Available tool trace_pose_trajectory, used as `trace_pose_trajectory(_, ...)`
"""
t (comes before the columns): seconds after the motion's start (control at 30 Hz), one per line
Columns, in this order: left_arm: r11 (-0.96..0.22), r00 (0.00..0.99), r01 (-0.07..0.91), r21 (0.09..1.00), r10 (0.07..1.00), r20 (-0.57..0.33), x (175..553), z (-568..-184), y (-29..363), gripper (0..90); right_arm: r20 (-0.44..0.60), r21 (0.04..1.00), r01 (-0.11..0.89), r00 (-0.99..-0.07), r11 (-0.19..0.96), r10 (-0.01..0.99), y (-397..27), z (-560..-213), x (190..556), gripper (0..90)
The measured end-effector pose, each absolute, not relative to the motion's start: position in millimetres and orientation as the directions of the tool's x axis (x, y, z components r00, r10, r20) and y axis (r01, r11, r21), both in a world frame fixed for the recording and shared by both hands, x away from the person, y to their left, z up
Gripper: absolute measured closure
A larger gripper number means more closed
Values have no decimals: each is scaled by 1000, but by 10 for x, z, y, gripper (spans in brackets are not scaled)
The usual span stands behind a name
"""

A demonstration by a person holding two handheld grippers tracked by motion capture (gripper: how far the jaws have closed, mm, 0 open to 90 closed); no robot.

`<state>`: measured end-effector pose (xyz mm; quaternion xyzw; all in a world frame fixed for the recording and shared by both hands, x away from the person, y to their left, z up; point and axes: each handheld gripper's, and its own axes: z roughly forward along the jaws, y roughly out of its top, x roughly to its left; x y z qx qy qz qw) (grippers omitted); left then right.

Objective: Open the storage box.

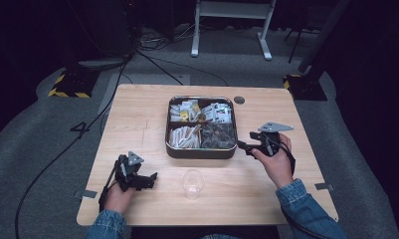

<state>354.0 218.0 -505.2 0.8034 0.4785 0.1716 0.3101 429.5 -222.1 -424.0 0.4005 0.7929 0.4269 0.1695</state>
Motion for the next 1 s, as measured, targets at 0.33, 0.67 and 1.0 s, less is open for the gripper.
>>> trace_pose_trajectory(0.33,-359,504,656,664,863,-31,3533,-5056,2204,0,75,821,482,-620,304,781,-1858,-4124,4437,267)
trace_pose_trajectory(0.67,-362,508,653,665,861,-29,3549,-5056,2203,0,107,825,495,-609,271,786,-1513,-4083,4592,281)
trace_pose_trajectory(1.0,-372,518,649,664,855,-27,3582,-5054,2207,0,73,806,496,-624,323,778,-1213,-4194,4856,320)
